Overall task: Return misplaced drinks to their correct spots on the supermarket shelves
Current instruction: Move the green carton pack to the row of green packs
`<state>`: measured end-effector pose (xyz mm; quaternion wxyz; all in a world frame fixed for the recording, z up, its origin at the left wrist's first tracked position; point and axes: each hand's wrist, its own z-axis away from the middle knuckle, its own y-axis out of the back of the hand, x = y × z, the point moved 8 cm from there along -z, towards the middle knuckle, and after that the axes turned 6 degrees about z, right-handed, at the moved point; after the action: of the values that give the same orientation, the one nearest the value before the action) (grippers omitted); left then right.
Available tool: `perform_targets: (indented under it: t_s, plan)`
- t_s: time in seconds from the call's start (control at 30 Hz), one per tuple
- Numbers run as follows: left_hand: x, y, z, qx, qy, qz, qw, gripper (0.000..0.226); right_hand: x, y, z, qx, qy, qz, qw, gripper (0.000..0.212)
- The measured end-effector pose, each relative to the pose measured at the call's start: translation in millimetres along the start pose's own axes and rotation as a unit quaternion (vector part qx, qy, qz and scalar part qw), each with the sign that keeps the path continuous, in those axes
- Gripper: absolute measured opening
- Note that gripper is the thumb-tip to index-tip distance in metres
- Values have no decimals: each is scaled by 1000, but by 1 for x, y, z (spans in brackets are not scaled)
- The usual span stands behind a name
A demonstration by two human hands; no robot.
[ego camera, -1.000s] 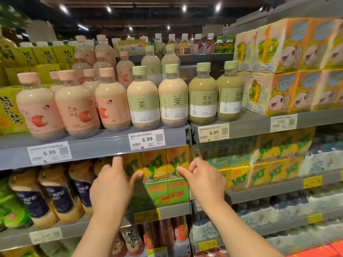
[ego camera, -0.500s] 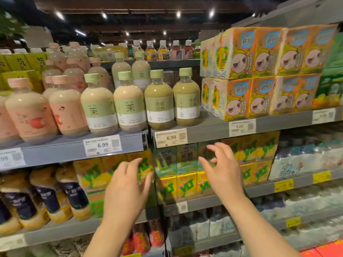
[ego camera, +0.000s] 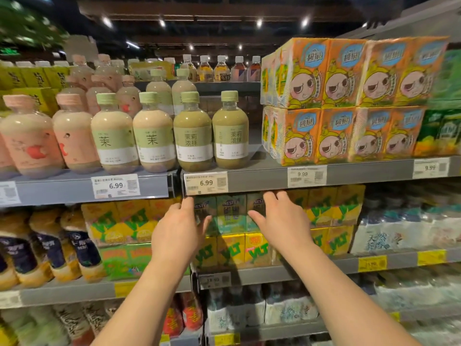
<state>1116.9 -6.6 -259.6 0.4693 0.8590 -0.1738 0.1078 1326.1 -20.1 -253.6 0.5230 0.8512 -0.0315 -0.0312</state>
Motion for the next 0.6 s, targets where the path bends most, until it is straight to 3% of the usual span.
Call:
perform_targets:
  t_s: [0.23,0.43,0.5,0.6]
  plan:
    - [-11,-1,23,62,21,79,995,64,10,-1,19,94,12,-73,993,56]
    - [-7,-6,39,95,24,154,983,65,16,-3,37,110,-13,-293,950,56]
    - [-6,-5,44,114,33,195,974,65,22,-3,40,119,-46,-334,934,64]
    - [-21,-6,47,126,123,276,945,82,32,-13,42,75,-114,-373,918,87]
